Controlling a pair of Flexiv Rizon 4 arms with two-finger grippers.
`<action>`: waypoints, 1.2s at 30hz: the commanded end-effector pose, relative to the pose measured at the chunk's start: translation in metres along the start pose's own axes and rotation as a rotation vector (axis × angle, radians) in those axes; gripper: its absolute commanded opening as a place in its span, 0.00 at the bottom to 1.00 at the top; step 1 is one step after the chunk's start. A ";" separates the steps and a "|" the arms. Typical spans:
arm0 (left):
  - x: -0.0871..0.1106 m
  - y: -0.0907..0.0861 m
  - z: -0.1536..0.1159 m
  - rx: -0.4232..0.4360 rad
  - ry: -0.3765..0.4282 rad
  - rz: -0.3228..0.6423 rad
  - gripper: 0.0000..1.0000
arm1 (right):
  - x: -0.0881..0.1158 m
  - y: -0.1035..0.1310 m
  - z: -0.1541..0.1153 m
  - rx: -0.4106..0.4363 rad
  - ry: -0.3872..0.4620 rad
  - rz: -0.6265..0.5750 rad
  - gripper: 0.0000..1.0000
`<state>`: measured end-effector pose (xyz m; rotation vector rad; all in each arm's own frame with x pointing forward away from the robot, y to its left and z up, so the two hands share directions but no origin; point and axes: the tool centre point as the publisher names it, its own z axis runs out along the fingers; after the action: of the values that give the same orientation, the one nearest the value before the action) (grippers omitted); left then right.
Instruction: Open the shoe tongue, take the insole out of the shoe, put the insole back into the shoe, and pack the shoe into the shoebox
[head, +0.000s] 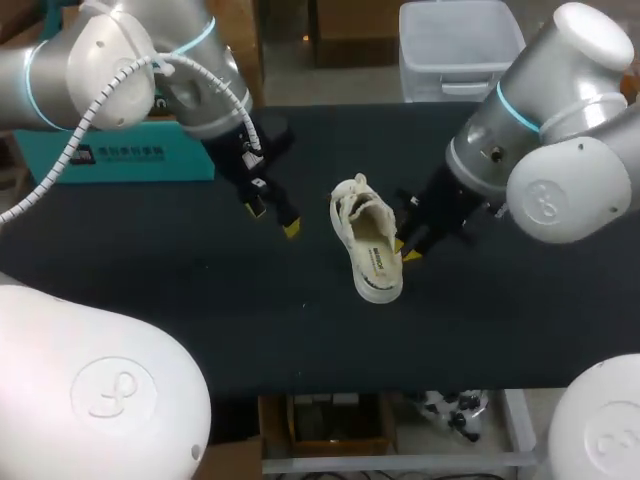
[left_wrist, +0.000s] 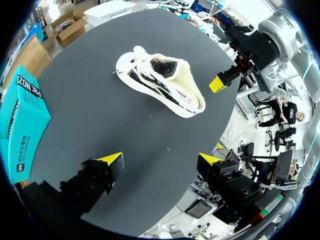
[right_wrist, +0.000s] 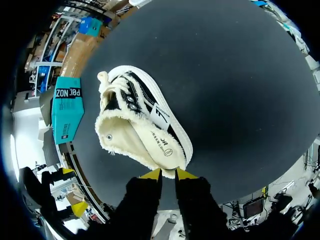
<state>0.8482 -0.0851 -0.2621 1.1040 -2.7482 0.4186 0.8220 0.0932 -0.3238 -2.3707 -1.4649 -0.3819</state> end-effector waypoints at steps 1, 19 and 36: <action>0.006 0.002 -0.003 0.000 -0.035 -0.015 1.00 | -0.001 0.004 -0.033 0.064 0.000 -0.003 1.00; 0.011 -0.016 0.009 -0.017 -0.158 -0.242 1.00 | -0.013 0.018 -0.039 0.019 -0.070 -0.282 1.00; 0.030 -0.032 0.047 0.017 -0.213 -0.433 1.00 | -0.044 0.044 -0.063 0.063 -0.094 -0.574 1.00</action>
<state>0.8488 -0.1306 -0.2839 1.7388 -2.5554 0.2906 0.8351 0.0128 -0.2954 -1.9223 -2.1610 -0.3751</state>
